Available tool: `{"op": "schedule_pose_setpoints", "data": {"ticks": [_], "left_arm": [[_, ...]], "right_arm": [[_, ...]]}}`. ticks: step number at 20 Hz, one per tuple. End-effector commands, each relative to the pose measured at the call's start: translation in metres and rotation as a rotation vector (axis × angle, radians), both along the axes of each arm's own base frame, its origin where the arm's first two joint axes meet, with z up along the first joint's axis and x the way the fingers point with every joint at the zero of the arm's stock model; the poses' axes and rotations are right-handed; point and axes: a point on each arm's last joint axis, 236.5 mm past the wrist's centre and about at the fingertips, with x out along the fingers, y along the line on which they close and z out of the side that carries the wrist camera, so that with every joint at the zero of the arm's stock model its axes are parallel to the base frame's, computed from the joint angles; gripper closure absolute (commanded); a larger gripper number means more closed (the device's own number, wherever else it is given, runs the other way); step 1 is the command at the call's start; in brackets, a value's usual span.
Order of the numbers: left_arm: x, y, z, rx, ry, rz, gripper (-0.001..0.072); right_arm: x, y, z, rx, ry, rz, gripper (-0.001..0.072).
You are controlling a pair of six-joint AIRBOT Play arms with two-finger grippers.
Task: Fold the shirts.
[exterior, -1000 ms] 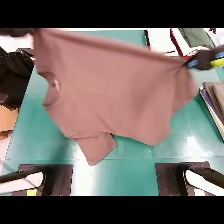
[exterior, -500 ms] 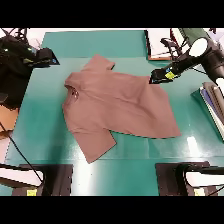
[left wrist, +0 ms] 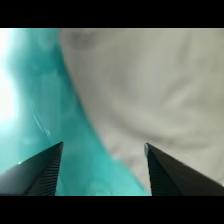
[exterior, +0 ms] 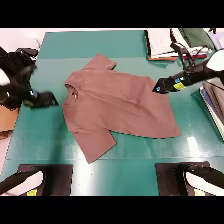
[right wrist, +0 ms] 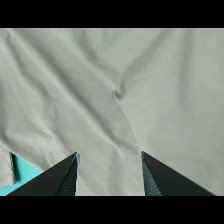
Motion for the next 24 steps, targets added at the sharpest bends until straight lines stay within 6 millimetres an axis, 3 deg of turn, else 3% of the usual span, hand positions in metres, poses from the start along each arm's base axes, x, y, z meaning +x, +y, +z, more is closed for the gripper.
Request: {"op": "schedule_pose_setpoints", "data": {"ticks": [1,4,7,15,16,17,18,20,22,24], "left_arm": [[-0.064,-0.022,-0.055,-0.087,0.104,0.044,0.0108],[-0.079,-0.046,-0.077,-0.164,0.125,0.055,0.0108],[-0.082,-0.065,-0.094,-0.146,0.100,0.024,0.0109],[-0.060,-0.080,-0.096,-0.158,0.009,0.104,0.0111],[-0.060,-0.081,-0.096,-0.158,0.011,0.102,0.0210],[-0.061,-0.080,-0.096,-0.156,0.013,0.100,0.0451],[-0.060,-0.080,-0.096,-0.156,0.010,0.101,0.0550],[-0.055,-0.079,-0.093,-0.154,-0.009,0.104,0.0682],[-0.048,-0.080,-0.079,-0.147,-0.035,0.065,0.0681],[-0.041,-0.081,-0.059,-0.127,-0.063,-0.012,0.0682]], "right_arm": [[-0.011,-0.002,0.007,0.025,-0.067,-0.040,0.0263],[-0.014,-0.003,0.010,0.032,-0.080,-0.051,0.0265],[-0.014,0.002,0.012,0.058,-0.076,-0.051,0.0282],[-0.015,0.002,0.011,0.059,-0.070,-0.052,0.0282],[-0.017,0.002,0.011,0.057,-0.065,-0.050,0.0283],[-0.018,0.002,0.010,0.056,-0.060,-0.048,0.0282],[-0.019,0.002,0.009,0.055,-0.053,-0.045,0.0282],[-0.024,0.001,0.007,0.046,-0.035,-0.038,0.0282],[-0.034,-0.008,-0.002,-0.005,0.010,-0.023,0.0282],[-0.049,-0.031,-0.016,-0.099,0.085,-0.023,0.0282]]}}
